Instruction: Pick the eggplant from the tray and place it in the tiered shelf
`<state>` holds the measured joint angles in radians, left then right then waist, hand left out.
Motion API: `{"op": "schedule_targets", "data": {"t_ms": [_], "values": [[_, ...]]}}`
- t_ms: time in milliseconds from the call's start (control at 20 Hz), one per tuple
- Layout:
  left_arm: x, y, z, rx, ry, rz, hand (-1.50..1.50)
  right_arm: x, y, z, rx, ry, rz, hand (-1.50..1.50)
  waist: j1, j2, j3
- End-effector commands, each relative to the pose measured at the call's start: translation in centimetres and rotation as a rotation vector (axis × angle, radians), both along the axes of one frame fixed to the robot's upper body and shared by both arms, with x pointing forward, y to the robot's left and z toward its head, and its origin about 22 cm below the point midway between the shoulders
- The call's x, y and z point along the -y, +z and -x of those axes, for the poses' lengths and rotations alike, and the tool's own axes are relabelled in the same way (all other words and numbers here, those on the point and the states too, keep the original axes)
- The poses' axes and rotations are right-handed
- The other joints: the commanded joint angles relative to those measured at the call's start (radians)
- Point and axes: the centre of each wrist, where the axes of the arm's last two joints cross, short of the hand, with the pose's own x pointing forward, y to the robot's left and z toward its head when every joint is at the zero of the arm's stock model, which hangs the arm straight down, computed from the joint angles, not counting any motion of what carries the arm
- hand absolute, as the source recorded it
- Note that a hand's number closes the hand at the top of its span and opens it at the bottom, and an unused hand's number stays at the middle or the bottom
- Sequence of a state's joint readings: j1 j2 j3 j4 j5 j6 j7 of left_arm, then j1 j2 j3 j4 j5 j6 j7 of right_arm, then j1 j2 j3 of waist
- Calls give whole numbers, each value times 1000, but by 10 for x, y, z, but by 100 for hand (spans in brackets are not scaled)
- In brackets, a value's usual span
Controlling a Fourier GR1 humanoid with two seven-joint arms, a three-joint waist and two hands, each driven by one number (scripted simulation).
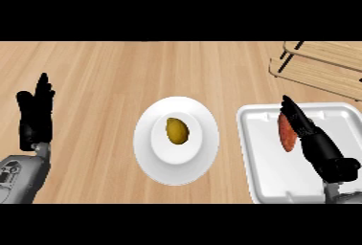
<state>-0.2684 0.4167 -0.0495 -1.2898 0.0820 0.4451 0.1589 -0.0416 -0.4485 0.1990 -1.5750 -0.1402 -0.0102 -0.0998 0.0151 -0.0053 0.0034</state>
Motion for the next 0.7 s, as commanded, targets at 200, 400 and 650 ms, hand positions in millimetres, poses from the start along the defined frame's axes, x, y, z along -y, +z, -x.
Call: {"op": "schedule_targets", "data": {"t_ms": [200,400,650], "values": [[17,-47,30,-227,-115,241,0,135,69,-3,198,-445,149,150,-47,7,-3],[35,-68,48,-309,-190,335,0,212,46,43,-182,-800,343,150,-38,15,-4],[19,-75,68,-338,-237,356,0,251,47,45,-131,-698,207,-150,-6,6,-2]]}}
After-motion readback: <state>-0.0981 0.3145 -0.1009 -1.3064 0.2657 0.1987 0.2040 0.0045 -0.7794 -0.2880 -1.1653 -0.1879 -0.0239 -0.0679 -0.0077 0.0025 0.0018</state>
